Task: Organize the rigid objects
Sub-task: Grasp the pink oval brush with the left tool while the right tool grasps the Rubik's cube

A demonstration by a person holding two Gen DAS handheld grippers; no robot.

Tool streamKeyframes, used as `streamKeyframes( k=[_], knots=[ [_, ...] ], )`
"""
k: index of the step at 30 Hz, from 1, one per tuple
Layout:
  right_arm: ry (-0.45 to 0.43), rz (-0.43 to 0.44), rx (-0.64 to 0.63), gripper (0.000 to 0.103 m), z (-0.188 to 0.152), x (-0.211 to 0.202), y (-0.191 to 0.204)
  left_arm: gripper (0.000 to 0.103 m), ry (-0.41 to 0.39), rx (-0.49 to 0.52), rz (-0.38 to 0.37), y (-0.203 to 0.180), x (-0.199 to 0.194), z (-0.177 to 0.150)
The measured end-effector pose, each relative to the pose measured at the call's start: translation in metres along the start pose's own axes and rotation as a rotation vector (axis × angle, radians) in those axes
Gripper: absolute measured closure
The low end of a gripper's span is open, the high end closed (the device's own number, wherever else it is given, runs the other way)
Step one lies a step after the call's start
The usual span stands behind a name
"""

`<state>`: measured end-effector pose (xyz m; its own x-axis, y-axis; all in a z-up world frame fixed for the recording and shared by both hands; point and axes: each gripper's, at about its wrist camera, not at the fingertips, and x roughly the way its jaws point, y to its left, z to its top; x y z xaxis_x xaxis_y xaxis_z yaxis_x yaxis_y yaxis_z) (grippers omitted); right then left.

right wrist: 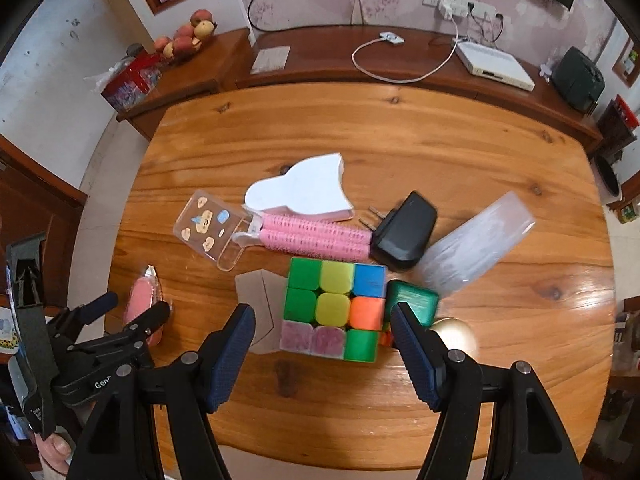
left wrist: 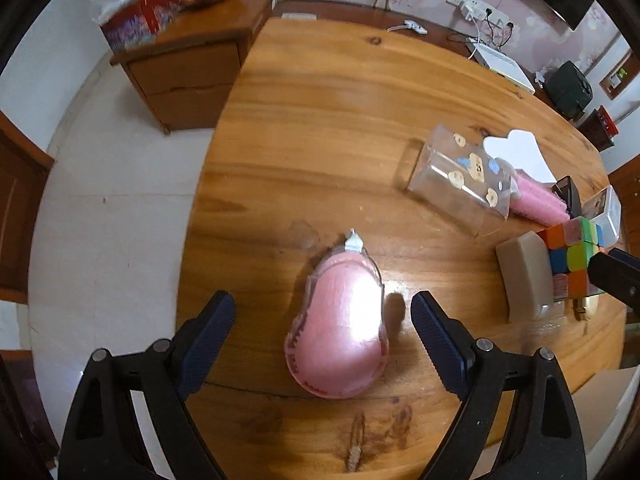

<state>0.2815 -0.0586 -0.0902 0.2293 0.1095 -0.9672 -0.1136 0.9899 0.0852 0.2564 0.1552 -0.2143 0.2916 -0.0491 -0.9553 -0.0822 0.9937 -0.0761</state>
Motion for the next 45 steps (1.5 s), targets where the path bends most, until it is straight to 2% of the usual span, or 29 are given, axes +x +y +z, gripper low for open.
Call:
streamKeyframes(
  k=[4,7,15,17,19,21,27,35,40,45],
  knots=[
    [0.000,-0.039,-0.005,0.035,0.001,0.007,0.004,0.012,-0.009,0.010,-0.001,-0.002,-0.003,-0.003],
    [0.014,-0.066,-0.005,0.043,0.002,0.014,0.003,0.013,-0.016,0.031,0.008,-0.008,-0.003,-0.006],
    [0.022,-0.124,-0.050,0.043,0.003,0.024,0.013,0.014,-0.034,0.098,0.059,-0.032,-0.001,-0.016],
    [0.036,-0.129,-0.065,0.046,0.003,0.027,0.015,0.022,-0.048,0.097,0.058,-0.034,-0.002,-0.016],
    [0.053,-0.116,-0.070,0.046,0.000,0.026,0.016,0.042,-0.055,0.101,0.052,-0.035,-0.005,-0.015],
    [0.072,-0.106,-0.080,0.046,-0.003,0.025,0.017,0.051,-0.058,0.092,0.042,-0.034,-0.007,-0.013],
    [0.117,-0.053,-0.026,0.046,0.000,0.036,0.009,0.051,-0.049,0.059,0.012,-0.032,-0.007,-0.009],
    [0.119,0.003,0.012,0.047,-0.004,0.032,0.001,0.052,-0.028,-0.038,-0.091,-0.021,-0.011,-0.007],
    [0.090,0.017,0.020,0.047,-0.008,0.019,-0.007,0.052,-0.031,-0.071,-0.110,-0.017,-0.020,-0.012],
    [0.045,0.056,0.021,0.047,-0.017,-0.006,-0.011,0.052,-0.076,-0.065,-0.142,-0.023,-0.053,-0.016]
  ],
)
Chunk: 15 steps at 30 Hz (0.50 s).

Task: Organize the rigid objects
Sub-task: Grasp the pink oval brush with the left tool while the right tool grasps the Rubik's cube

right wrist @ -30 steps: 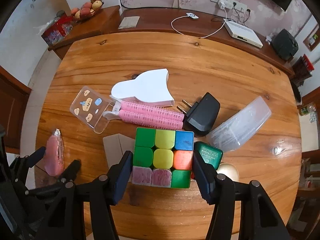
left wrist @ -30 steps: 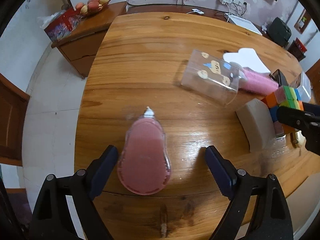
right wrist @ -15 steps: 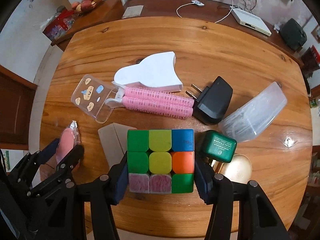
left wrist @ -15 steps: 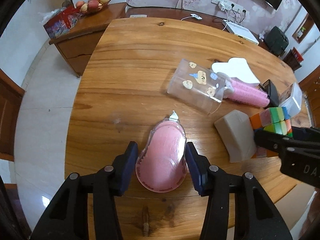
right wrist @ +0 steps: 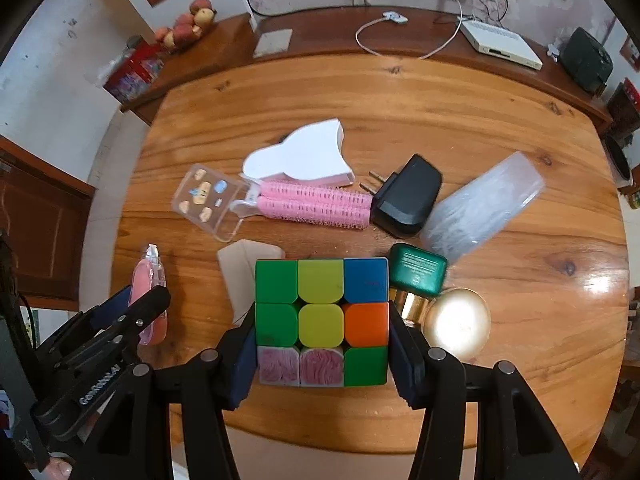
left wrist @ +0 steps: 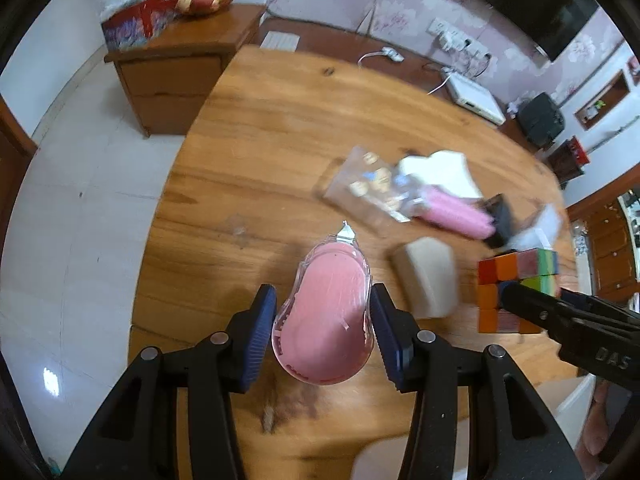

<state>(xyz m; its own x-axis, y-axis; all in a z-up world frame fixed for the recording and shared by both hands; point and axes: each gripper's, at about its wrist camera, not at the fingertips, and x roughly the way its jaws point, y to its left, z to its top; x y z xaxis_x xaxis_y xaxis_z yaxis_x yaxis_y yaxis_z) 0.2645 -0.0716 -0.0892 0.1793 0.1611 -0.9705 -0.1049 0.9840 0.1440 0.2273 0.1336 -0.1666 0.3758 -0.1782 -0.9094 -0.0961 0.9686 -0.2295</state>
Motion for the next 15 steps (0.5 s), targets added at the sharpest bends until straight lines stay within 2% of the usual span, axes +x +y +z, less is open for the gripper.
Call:
streamKeyframes(
  k=[7,11,15],
  knots=[
    [-0.087,0.063,0.001,0.047,-0.022,-0.051,-0.017,0.052,-0.074,0.088,-0.070,-0.039,-0.068,-0.018],
    [-0.151,0.092,-0.015,0.047,-0.049,-0.093,-0.031,0.052,-0.105,0.155,-0.132,-0.066,-0.104,-0.043],
    [-0.211,0.107,-0.054,0.047,-0.091,-0.132,-0.042,0.052,-0.113,0.230,-0.175,-0.091,-0.131,-0.074]
  ],
)
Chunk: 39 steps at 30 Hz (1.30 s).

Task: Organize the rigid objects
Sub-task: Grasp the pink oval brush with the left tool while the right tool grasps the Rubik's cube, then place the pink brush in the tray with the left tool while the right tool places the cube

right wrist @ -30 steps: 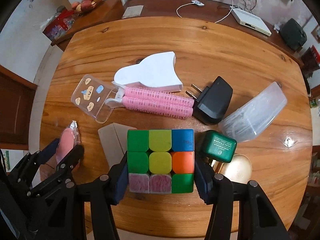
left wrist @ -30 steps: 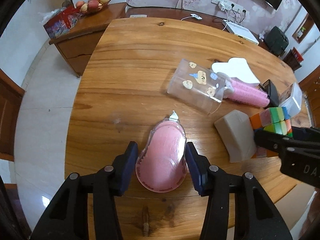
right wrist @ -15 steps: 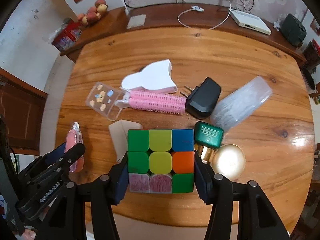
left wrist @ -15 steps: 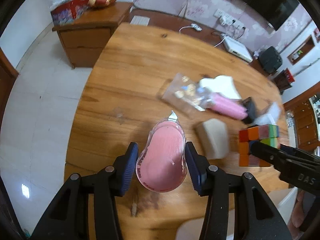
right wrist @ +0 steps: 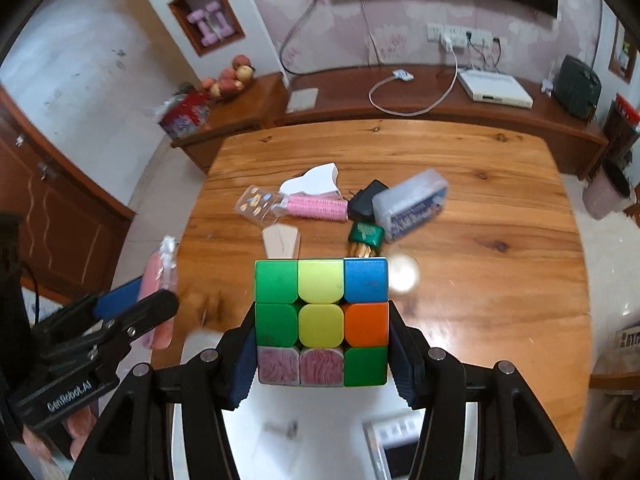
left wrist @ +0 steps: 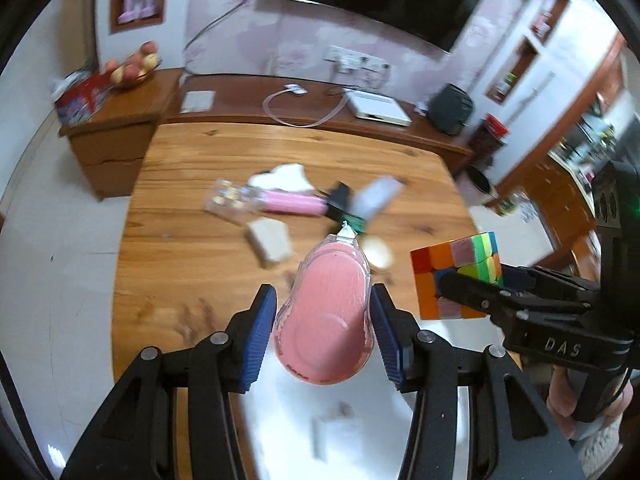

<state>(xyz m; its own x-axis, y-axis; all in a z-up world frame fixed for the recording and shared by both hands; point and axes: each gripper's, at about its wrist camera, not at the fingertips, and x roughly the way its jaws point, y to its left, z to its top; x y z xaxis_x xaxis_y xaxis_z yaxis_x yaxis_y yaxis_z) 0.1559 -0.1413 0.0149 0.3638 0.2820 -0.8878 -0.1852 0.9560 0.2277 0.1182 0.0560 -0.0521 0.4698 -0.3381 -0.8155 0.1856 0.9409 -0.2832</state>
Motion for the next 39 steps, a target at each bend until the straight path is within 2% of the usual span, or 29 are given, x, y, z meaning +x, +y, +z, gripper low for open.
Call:
streamKeyframes(
  k=[7,10,14,17,22,27,29,35,39],
  knots=[
    [-0.040,-0.011,-0.043,0.047,-0.083,-0.051,-0.018,0.052,0.016,0.058,-0.033,-0.040,-0.008,-0.047],
    [-0.034,-0.027,-0.039,0.047,-0.112,-0.052,-0.028,0.052,0.029,0.046,-0.038,-0.049,0.001,-0.069],
    [-0.013,-0.069,-0.025,0.047,-0.153,-0.044,-0.041,0.052,0.032,0.038,0.001,-0.056,0.018,-0.095],
    [0.013,-0.078,-0.002,0.047,-0.175,-0.031,-0.049,0.052,0.086,0.019,-0.005,-0.056,0.037,-0.110],
    [0.046,-0.092,0.042,0.047,-0.189,-0.017,-0.063,0.052,0.142,0.046,0.036,-0.061,0.059,-0.126],
    [0.099,-0.116,0.061,0.047,-0.195,0.003,-0.073,0.051,0.204,0.063,0.035,-0.067,0.076,-0.141],
    [0.092,-0.124,0.031,0.047,-0.195,0.005,-0.068,0.051,0.220,0.073,0.037,-0.068,0.080,-0.144],
    [0.117,-0.172,-0.033,0.047,-0.196,0.014,-0.057,0.051,0.216,0.068,0.058,-0.066,0.083,-0.142],
    [0.120,-0.175,-0.046,0.046,-0.196,0.016,-0.056,0.051,0.217,0.077,0.073,-0.067,0.084,-0.144]
  ],
)
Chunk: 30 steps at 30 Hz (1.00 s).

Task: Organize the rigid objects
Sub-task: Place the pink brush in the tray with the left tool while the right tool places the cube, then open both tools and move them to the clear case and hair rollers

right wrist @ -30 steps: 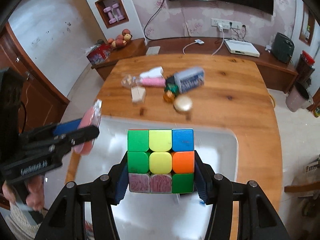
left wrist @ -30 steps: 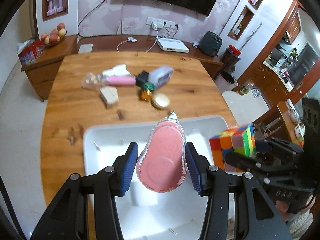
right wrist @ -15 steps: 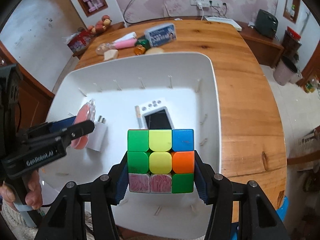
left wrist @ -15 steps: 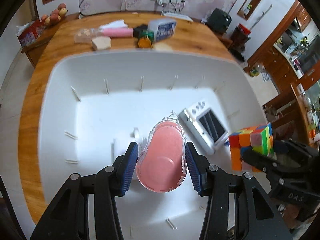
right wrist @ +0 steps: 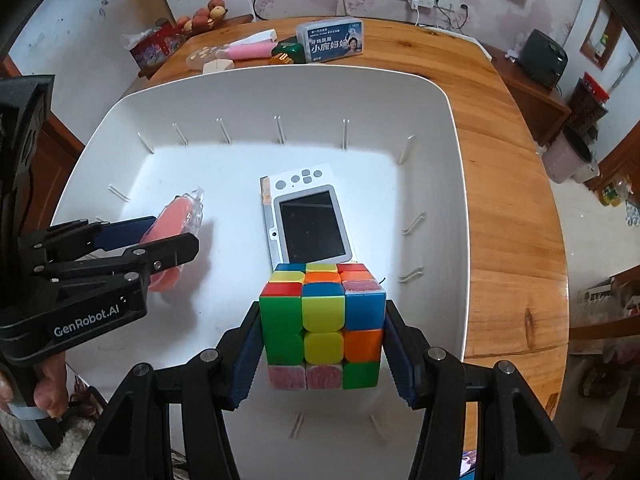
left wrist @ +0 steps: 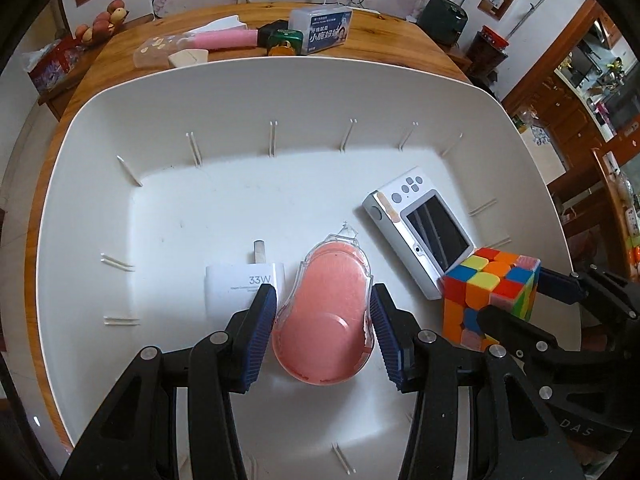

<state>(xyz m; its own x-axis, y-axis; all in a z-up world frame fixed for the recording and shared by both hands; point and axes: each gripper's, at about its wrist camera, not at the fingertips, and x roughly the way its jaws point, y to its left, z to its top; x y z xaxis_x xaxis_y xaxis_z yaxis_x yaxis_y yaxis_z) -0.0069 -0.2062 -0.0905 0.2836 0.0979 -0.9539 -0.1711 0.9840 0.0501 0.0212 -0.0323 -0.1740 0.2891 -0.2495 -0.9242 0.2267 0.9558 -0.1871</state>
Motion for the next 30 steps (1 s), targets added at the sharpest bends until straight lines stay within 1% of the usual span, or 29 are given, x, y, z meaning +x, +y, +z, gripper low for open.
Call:
streamKeyframes(
  k=[2,4,7,8,13,14,19,23,29,30],
  knots=[
    [-0.003,0.006,0.001,0.043,-0.001,0.000,-0.001,0.050,0.003,0.006,0.010,-0.001,0.001,0.001],
    [-0.008,0.018,-0.002,0.034,-0.001,0.000,0.000,0.050,0.006,0.009,0.019,-0.001,0.002,0.001],
    [-0.009,0.027,-0.005,0.033,0.000,0.000,0.001,0.049,0.006,0.003,0.022,0.000,0.001,0.001],
    [-0.010,0.034,-0.004,0.033,0.000,0.000,0.001,0.046,0.004,0.002,0.025,0.000,0.001,0.001],
    [-0.035,0.045,-0.018,0.033,0.000,-0.007,0.003,0.025,-0.011,0.002,0.027,-0.001,-0.003,0.002],
    [-0.041,0.044,-0.023,0.033,-0.001,-0.009,0.004,0.024,-0.015,0.003,0.029,-0.001,-0.004,0.003],
    [-0.081,0.027,-0.050,0.033,-0.001,-0.017,0.010,0.024,-0.029,0.007,0.043,-0.002,-0.008,0.003],
    [-0.099,0.036,-0.057,0.033,-0.002,-0.020,0.012,0.024,-0.051,-0.003,0.032,0.000,-0.015,0.004],
    [-0.126,0.044,-0.094,0.033,-0.001,-0.026,0.019,0.023,-0.128,0.010,0.027,-0.003,-0.039,0.011],
    [-0.131,0.044,-0.103,0.033,0.000,-0.027,0.021,0.022,-0.143,0.011,0.030,-0.002,-0.044,0.013]
  ],
)
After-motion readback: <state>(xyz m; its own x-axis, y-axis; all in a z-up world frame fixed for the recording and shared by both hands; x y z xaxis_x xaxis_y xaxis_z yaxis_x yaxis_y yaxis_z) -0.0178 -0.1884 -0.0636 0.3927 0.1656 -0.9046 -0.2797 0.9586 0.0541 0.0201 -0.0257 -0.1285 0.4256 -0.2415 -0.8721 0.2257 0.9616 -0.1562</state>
